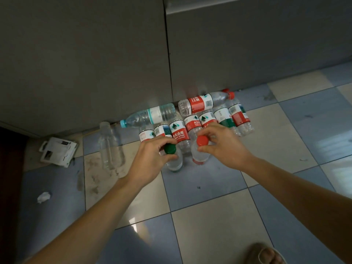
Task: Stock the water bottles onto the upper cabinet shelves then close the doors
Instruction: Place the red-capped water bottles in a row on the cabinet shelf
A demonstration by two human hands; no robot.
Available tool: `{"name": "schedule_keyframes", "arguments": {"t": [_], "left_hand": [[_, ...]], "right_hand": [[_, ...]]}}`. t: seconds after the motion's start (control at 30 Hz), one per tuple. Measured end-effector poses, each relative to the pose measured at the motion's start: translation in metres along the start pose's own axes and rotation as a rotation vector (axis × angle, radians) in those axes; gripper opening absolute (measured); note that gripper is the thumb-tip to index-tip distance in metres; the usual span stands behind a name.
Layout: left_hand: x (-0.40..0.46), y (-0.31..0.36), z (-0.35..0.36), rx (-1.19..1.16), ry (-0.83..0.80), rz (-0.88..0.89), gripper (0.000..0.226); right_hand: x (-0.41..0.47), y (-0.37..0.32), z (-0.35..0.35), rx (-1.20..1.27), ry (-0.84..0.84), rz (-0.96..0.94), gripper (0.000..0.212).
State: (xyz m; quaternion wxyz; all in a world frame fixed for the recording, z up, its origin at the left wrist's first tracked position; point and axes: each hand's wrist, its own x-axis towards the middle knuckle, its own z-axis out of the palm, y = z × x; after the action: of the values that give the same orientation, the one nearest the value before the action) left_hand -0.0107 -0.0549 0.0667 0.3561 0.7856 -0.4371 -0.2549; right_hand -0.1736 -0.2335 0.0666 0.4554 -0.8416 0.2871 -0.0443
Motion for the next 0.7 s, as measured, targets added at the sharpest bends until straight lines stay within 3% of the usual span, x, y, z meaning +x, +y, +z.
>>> {"name": "schedule_keyframes", "arguments": {"t": [0.2,0.37,0.53,0.7], "left_hand": [[-0.008,-0.004,0.009,0.055,-0.009,0.047,0.046],[-0.024,-0.031,0.033,-0.014,0.009,-0.118,0.088],[-0.039,-0.059,0.079,-0.276,0.175,-0.371,0.089],[-0.029,-0.07,0.119,-0.425,0.317,-0.449,0.088]], "right_hand": [[-0.011,0.019,-0.002,0.064,0.01,0.089,0.054],[-0.021,0.045,0.009,0.115,-0.1,0.211,0.094],[-0.02,0.079,0.041,0.206,-0.083,0.339,0.085],[-0.007,0.097,0.08,0.281,0.031,0.353,0.085]]}}
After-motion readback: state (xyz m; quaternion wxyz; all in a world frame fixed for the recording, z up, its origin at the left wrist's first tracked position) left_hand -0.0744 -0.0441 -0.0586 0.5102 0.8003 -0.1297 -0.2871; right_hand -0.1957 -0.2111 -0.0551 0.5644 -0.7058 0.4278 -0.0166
